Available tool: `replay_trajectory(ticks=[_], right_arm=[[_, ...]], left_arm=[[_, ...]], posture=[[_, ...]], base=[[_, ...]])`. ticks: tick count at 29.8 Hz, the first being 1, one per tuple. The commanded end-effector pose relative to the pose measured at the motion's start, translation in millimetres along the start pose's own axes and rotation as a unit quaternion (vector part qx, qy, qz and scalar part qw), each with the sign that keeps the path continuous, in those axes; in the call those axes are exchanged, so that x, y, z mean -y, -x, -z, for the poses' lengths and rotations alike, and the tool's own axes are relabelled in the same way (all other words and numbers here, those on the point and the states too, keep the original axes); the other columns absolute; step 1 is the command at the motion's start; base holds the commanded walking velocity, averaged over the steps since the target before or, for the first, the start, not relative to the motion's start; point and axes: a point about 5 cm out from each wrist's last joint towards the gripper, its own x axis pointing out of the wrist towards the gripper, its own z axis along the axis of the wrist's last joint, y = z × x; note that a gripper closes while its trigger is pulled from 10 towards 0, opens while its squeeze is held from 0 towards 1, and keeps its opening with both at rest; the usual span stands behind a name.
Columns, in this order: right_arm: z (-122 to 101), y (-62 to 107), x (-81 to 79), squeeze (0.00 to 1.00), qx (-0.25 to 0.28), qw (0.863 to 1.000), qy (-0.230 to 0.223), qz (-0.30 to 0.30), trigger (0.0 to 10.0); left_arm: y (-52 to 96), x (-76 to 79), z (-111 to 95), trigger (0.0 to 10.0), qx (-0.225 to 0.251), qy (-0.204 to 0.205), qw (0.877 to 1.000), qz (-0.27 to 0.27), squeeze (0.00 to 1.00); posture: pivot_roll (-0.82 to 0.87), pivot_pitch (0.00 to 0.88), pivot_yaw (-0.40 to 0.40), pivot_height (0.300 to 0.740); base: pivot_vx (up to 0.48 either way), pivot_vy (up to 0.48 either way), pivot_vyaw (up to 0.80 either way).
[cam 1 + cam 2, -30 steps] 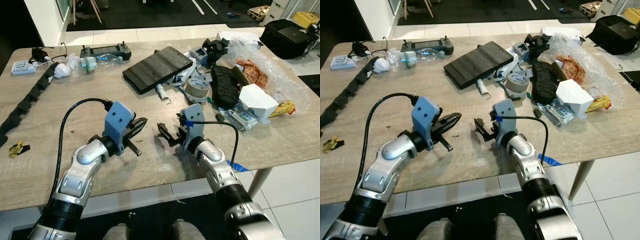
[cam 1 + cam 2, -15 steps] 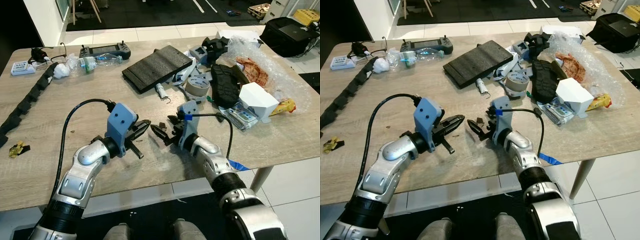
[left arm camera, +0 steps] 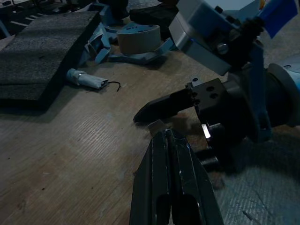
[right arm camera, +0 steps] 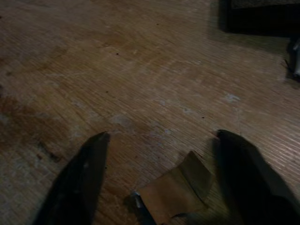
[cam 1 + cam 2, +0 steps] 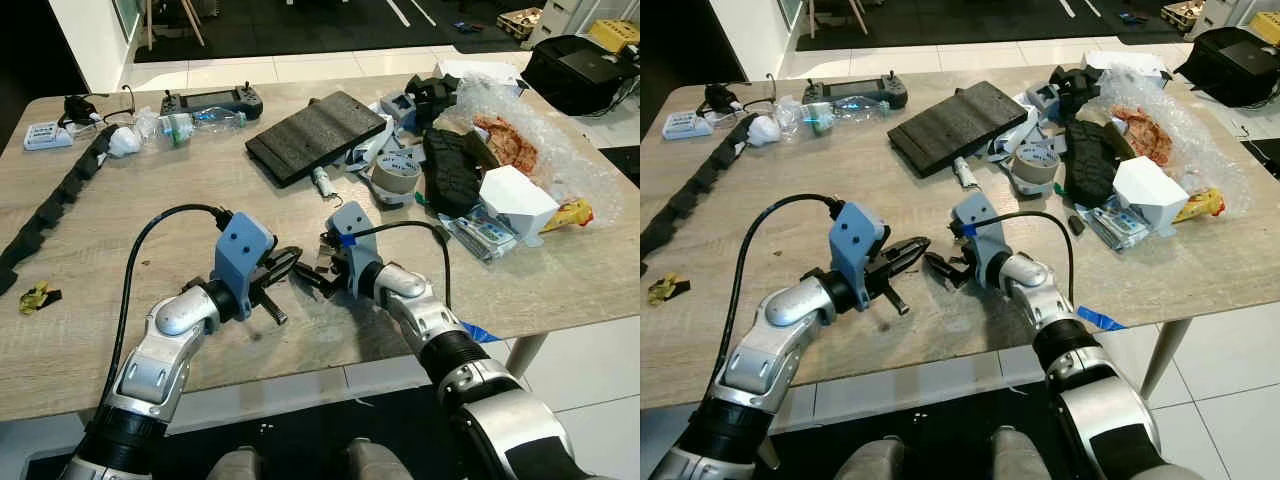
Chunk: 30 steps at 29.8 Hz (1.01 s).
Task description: Picking trash to rubbish bin
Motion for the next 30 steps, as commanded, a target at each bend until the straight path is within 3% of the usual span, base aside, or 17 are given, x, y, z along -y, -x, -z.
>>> replay_trajectory(ticks=[1,13,24,26,30], right_arm=[[17.2,4.6,-1.2,0.0,-0.043,0.999,0.001,-0.009,0.0],[20.6,7.8,3.0,0.0,-0.058,0.998,0.023,-0.012,0.0],[15.6,12.7,11.1,0.0,-0.037,0.999,0.024,0.002,0.0],[11.3,13.6,15.0,0.0,-0.026,0.999,0.023,0.013,0.0],[-15.2,20.7,44.1,0.0,0.01,0.993,0.051,0.104,0.0]], left_arm=[[-1.3,4.1,1.2,10.0,-0.005,-0.005,1.0,0.012,0.0],[-1.9,3.9,2.0,10.0,-0.007,-0.012,1.0,0.015,0.0],[-3.2,7.4,2.1,10.0,-0.005,-0.01,1.0,0.025,0.0],[-3.4,6.9,1.9,10.0,-0.005,-0.01,1.0,0.024,0.0],[-2.5,-8.5,4.2,10.0,-0.014,-0.024,0.999,-0.045,0.0]], posture=[[0.03,0.085,0.007,0.74],[0.03,0.066,0.004,0.74],[0.02,0.046,0.003,0.74],[0.02,0.045,0.003,0.74],[0.02,0.042,0.003,0.74]], base=[[0.0,0.0,0.0],[0.0,0.0,0.0],[0.0,0.0,0.0],[0.0,0.0,0.0],[0.0,0.0,0.0]])
